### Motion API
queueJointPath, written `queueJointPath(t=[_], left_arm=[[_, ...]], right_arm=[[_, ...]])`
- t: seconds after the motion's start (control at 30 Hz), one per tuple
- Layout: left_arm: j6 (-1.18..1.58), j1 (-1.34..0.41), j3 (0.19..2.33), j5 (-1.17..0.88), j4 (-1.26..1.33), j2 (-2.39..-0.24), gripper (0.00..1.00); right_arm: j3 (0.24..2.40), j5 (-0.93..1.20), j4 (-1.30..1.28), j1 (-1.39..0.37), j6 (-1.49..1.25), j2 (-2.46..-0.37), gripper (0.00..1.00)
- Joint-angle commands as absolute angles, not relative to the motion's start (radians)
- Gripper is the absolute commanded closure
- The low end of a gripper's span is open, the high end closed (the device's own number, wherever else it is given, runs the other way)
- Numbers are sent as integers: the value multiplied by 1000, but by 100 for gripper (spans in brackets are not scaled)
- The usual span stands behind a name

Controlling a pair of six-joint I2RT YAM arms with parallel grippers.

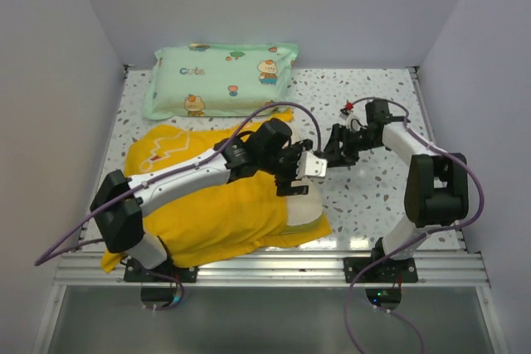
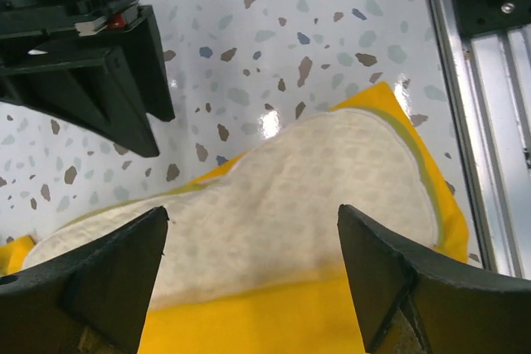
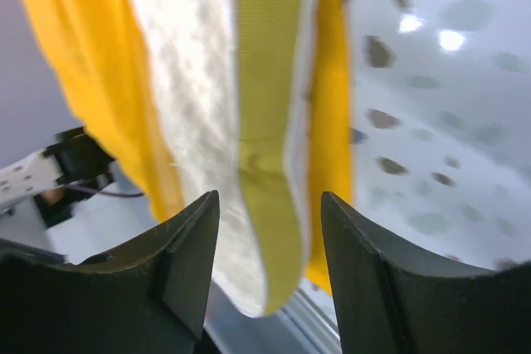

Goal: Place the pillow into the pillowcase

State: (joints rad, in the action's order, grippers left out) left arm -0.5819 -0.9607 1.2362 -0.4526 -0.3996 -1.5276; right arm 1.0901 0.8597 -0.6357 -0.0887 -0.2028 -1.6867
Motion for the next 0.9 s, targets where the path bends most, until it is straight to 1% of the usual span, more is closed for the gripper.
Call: queueJointPath(t=[0.0, 0.03, 0.07, 0.1, 0.17, 0.2, 0.23, 0.3, 0.37, 0.43, 0.5, 0.53, 0.6, 0.63, 0.67, 0.7, 0.73, 0.8, 0.87], left_arm=[[-529, -979, 1394, -422, -385, -1653, 13], [-554, -985, 1426, -417, -426, -1720, 12], [-593, -1009, 1451, -402, -428, -1751, 10], [-618, -1023, 1512, -385, -487, -1782, 9], [-672, -1054, 1580, -393, -531, -1862, 1], [-698, -1066, 1607, -394, -626, -1893, 1], [-722, -1077, 1633, -400, -682, -1955, 0], [-787, -1089, 1680, -416, -803, -2008, 0], [-825, -1089, 1683, -433, -853, -2063, 0], [-845, -1088, 1657, -434, -884, -2082, 2], [-870, -1085, 1583, -433, -870, -2074, 11], [-876, -1085, 1560, -419, -862, -2066, 34], [-890, -1072, 1510, -425, -830, -2051, 66], [-893, -1066, 1497, -440, -809, -2021, 96], [-881, -1043, 1473, -451, -775, -1996, 100], [-879, -1025, 1468, -477, -723, -1968, 100], [-879, -1005, 1467, -551, -697, -1909, 100], [-838, -939, 1450, -667, -603, -1817, 100], [-825, -898, 1421, -712, -563, -1764, 100]], right_arm=[[1105, 695, -838, -57, -9, -1657, 46], [1086, 687, -836, -58, -6, -1661, 46], [1077, 689, -830, -57, -5, -1664, 46], [1071, 695, -828, -57, -9, -1678, 46], [1060, 686, -821, -57, -12, -1689, 43], [1055, 681, -822, -55, -5, -1695, 38], [1054, 672, -827, -55, -5, -1701, 35], [1052, 643, -844, -54, 26, -1710, 28], [1045, 623, -851, -46, 29, -1720, 24], [1045, 601, -857, -38, 34, -1730, 23], [1045, 591, -859, -37, 31, -1736, 23], [1045, 598, -859, -35, 32, -1747, 22], [1048, 612, -867, -35, 41, -1761, 23], [1051, 641, -870, -35, 52, -1770, 23], [1052, 656, -877, -35, 60, -1784, 24], [1054, 673, -880, -38, 70, -1793, 24], [1058, 724, -888, -41, 81, -1799, 25], [1062, 733, -884, -61, 78, -1815, 25], [1058, 729, -841, -81, 65, -1822, 25]])
